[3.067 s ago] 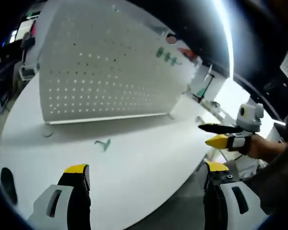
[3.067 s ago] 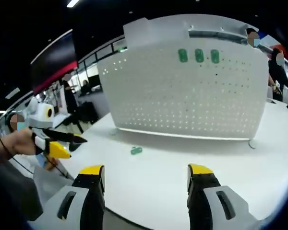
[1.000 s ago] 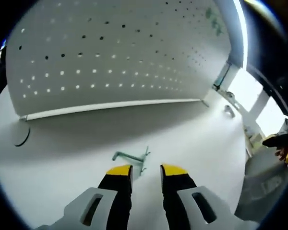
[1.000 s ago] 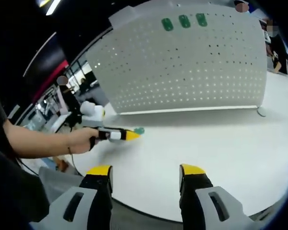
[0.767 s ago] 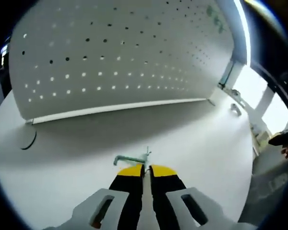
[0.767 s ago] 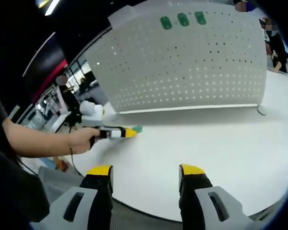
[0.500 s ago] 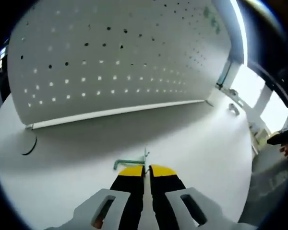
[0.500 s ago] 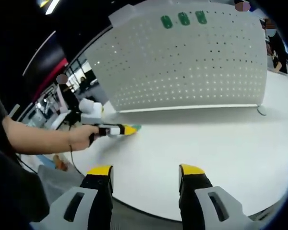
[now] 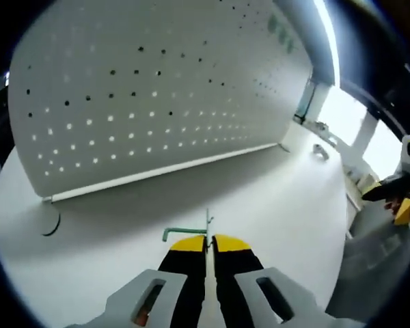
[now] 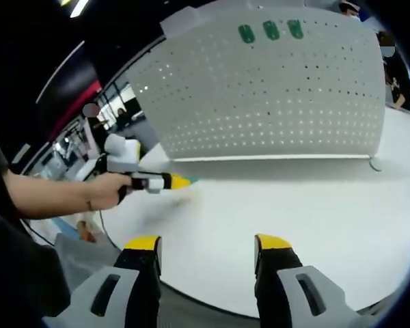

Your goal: Insert the hook assembly into the mounting plate slot until the hook locks in place.

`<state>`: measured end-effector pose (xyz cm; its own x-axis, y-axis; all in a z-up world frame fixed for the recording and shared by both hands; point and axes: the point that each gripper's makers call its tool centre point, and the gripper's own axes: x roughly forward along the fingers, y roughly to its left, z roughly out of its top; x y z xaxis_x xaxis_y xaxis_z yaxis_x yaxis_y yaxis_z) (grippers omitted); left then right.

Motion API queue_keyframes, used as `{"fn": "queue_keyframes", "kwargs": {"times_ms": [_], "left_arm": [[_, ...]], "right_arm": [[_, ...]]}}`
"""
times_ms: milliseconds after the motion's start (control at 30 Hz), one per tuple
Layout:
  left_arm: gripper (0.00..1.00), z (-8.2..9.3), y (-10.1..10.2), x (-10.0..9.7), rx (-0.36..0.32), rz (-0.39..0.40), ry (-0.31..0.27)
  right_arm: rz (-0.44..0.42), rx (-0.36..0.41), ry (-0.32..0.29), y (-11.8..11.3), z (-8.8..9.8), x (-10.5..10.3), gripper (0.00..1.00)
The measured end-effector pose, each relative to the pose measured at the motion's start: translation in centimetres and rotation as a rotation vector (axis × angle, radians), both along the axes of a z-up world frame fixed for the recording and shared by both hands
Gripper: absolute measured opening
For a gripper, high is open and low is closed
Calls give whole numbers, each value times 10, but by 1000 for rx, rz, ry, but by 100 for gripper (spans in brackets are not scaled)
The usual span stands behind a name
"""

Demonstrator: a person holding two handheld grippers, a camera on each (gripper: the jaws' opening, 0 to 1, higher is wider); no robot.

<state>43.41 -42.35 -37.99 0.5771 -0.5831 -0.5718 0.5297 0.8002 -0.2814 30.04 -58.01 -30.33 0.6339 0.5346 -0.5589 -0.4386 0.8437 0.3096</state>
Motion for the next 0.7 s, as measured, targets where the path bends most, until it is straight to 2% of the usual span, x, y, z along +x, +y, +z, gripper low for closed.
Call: {"fn": "queue_keyframes", "kwargs": {"times_ms": [233, 367, 567, 700], "left_arm": [[2, 23, -6, -21, 12, -63, -10], [2, 40, -8, -35, -11, -92, -5], [2, 57, -18, -66, 4, -193, -4], [2, 67, -19, -84, -5, -223, -11]], "right_arm": [[17, 7, -11, 6, 7, -3, 54], [22, 10, -19, 10, 11, -3, 54], [70, 18, -31, 29, 18, -7, 54], [96, 25, -32, 40, 20, -12, 54]]}}
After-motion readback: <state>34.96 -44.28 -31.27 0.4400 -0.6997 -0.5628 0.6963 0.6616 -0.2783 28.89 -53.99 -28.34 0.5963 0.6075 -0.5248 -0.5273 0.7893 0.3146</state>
